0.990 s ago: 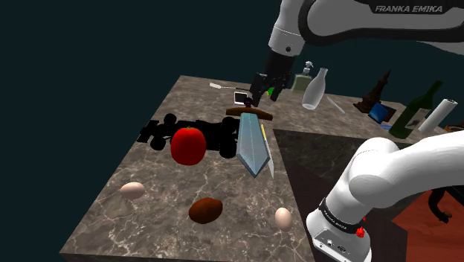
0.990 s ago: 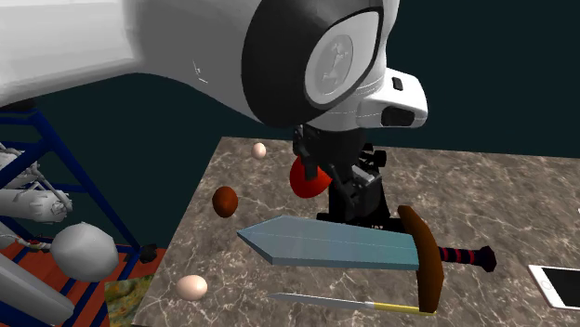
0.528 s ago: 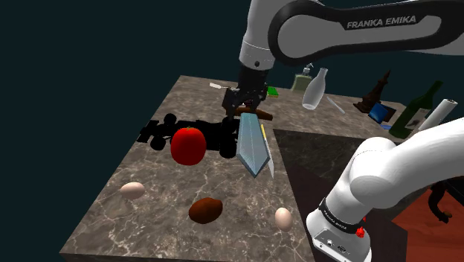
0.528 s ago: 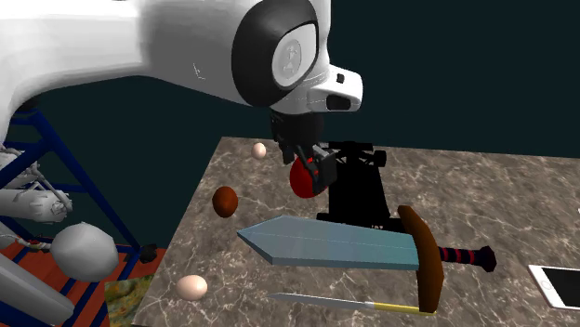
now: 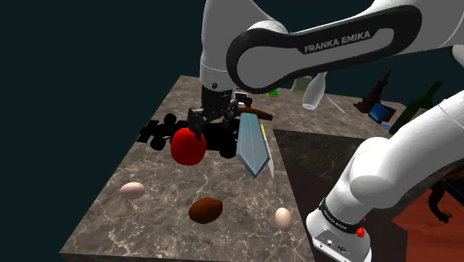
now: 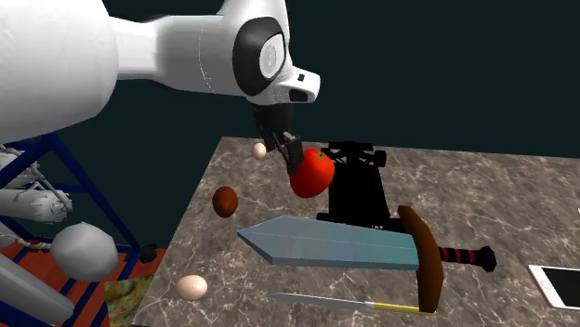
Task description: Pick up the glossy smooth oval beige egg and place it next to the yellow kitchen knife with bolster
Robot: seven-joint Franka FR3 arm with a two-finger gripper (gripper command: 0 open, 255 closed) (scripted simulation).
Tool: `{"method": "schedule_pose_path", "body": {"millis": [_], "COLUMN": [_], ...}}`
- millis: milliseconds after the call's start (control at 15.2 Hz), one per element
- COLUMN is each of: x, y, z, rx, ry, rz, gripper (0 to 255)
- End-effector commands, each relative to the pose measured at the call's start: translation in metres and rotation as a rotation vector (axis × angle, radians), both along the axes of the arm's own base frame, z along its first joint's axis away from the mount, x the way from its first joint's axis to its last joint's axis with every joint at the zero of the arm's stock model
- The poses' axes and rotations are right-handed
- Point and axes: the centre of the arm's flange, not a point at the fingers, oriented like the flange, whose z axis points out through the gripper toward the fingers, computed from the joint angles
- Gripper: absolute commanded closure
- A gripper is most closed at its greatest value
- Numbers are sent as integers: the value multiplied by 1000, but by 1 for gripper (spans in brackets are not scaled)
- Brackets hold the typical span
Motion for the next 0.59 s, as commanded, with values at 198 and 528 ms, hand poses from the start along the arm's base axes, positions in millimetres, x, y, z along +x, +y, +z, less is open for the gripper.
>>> {"method": "schedule_pose_path", "body": {"millis": [198, 528], "x": [15, 34], "y": [60, 120], "z": [-29, -57], "rx": [-16, -33], "ry": [7, 14], "rz": [-18, -33], "gripper": [0, 0]}}
